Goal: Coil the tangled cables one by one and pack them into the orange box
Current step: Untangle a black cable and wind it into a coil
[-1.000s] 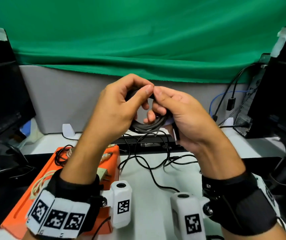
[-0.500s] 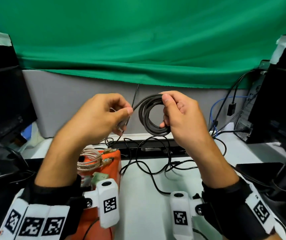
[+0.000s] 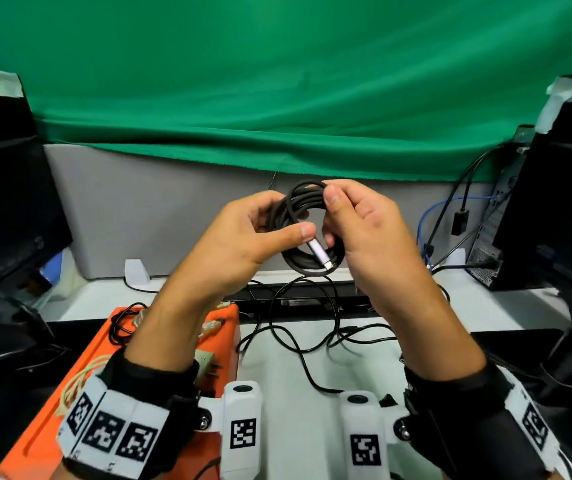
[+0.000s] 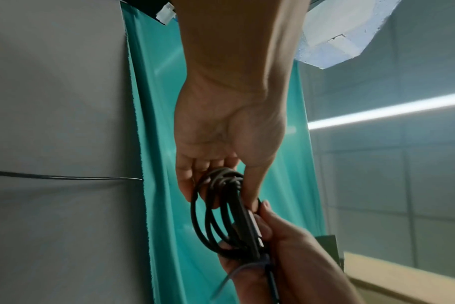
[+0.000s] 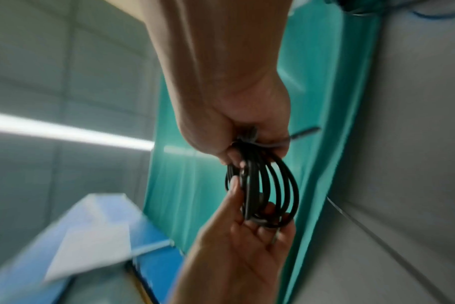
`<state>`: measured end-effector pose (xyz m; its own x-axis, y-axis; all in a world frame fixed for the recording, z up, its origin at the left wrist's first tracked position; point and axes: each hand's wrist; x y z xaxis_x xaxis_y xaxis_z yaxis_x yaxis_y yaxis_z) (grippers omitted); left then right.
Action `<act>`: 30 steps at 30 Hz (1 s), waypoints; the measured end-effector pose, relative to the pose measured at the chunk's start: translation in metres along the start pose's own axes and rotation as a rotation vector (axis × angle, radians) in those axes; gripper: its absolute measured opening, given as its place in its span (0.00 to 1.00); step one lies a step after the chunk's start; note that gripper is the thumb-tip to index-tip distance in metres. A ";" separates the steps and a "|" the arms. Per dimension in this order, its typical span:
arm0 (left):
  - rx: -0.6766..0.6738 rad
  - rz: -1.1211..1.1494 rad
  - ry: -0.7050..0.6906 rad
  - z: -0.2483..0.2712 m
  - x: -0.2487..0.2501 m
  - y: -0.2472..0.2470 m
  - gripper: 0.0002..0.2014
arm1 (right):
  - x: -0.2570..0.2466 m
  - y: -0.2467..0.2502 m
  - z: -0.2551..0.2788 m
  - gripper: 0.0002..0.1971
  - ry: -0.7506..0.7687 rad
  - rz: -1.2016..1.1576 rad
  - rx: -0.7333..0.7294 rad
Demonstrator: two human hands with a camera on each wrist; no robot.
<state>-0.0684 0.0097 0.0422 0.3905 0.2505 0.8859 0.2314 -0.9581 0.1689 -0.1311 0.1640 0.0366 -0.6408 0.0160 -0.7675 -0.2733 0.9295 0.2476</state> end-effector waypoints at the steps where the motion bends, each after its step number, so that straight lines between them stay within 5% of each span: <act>1: 0.032 -0.056 -0.004 -0.002 -0.001 -0.002 0.11 | -0.002 -0.002 0.002 0.12 0.039 0.163 0.045; 4: 0.201 -0.216 -0.013 -0.007 -0.012 -0.011 0.08 | -0.009 -0.011 0.008 0.11 0.138 0.495 0.114; 9: 0.516 -0.462 -0.043 -0.007 -0.024 -0.027 0.06 | -0.009 -0.026 0.014 0.12 0.219 0.666 0.050; 13: 0.344 -0.585 -0.031 -0.007 -0.025 -0.021 0.06 | -0.005 -0.019 0.010 0.12 0.151 0.569 -0.002; 17: 0.016 -0.294 0.036 -0.004 -0.012 -0.003 0.08 | 0.001 -0.002 0.001 0.11 0.109 0.463 -0.012; 22: 0.047 -0.482 0.058 0.003 -0.002 0.013 0.28 | 0.011 0.016 -0.005 0.11 0.041 0.221 -0.043; 27: -0.016 -0.635 0.176 0.006 0.002 0.023 0.31 | 0.015 0.007 -0.004 0.13 0.004 0.215 -0.128; 30: -0.087 -0.667 0.116 0.009 0.004 0.032 0.32 | 0.013 0.006 -0.003 0.15 -0.027 0.131 -0.179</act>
<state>-0.0515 -0.0190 0.0478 0.0903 0.7797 0.6196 0.3154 -0.6126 0.7248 -0.1430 0.1683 0.0300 -0.6606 0.1438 -0.7368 -0.3139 0.8386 0.4451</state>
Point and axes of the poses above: each hand's wrist, its own z-axis away from the middle knuckle, its own y-axis out of the back of the hand, x = y × z, and after that the axes turned 5 degrees about z, right-handed
